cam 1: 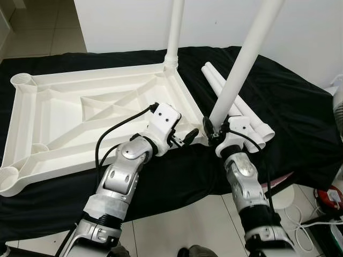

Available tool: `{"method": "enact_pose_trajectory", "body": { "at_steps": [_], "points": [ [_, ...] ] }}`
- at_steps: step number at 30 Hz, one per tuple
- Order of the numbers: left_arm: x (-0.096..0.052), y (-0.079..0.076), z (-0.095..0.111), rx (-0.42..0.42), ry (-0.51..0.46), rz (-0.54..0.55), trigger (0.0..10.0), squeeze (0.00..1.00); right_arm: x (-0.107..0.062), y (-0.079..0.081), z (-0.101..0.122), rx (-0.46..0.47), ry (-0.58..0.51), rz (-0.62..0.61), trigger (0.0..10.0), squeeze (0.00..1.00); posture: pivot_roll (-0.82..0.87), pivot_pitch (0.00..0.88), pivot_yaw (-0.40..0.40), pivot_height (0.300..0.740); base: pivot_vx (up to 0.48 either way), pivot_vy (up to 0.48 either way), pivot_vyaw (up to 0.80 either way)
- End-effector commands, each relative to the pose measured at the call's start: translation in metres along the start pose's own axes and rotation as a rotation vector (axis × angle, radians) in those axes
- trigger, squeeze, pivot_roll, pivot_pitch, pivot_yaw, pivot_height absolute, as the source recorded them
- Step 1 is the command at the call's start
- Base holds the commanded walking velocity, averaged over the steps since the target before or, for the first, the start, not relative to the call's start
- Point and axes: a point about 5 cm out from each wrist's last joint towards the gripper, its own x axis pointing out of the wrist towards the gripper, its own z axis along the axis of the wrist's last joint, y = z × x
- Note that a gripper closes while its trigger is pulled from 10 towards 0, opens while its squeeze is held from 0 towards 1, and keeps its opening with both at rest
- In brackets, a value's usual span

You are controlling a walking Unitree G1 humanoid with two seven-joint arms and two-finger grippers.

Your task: Building children table

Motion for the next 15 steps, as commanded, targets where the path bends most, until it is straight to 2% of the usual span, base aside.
{"method": "enact_pose_trajectory", "body": {
  "at_steps": [1, 9, 10, 11, 15],
  "points": [
    [0.001, 0.008, 0.000, 0.010, 0.004, 0.113, 10.0, 0.00, -0.005, 0.012, -0.004, 0.006, 0.034, 0.019, 10.0, 0.00, 0.03, 0.000, -0.064, 0.740, 0.000, 0.000, 0.00],
    [-0.003, 0.014, -0.001, 0.018, 0.006, 0.122, 10.0, 0.00, -0.011, 0.017, 0.002, 0.009, 0.019, -0.020, 10.0, 0.00, 0.02, 0.000, -0.058, 0.740, 0.000, 0.000, 0.00],
    [-0.004, 0.016, -0.001, 0.022, 0.006, 0.124, 10.0, 0.00, -0.014, 0.015, 0.004, 0.008, 0.021, -0.064, 10.0, 0.80, 0.02, 0.001, -0.055, 0.740, 0.000, 0.000, 0.00],
    [-0.005, 0.017, -0.001, 0.025, 0.002, 0.124, 10.0, 0.00, -0.015, 0.011, 0.004, 0.006, 0.020, -0.122, 10.0, 1.00, 0.02, 0.001, -0.055, 0.740, 0.000, 0.000, 0.00],
    [-0.004, 0.018, 0.001, 0.027, -0.005, 0.126, 10.0, 0.00, -0.016, 0.005, 0.007, 0.002, 0.018, -0.218, 10.0, 1.00, 0.02, 0.000, -0.054, 0.740, 0.000, 0.000, 0.00]
  ]
}}
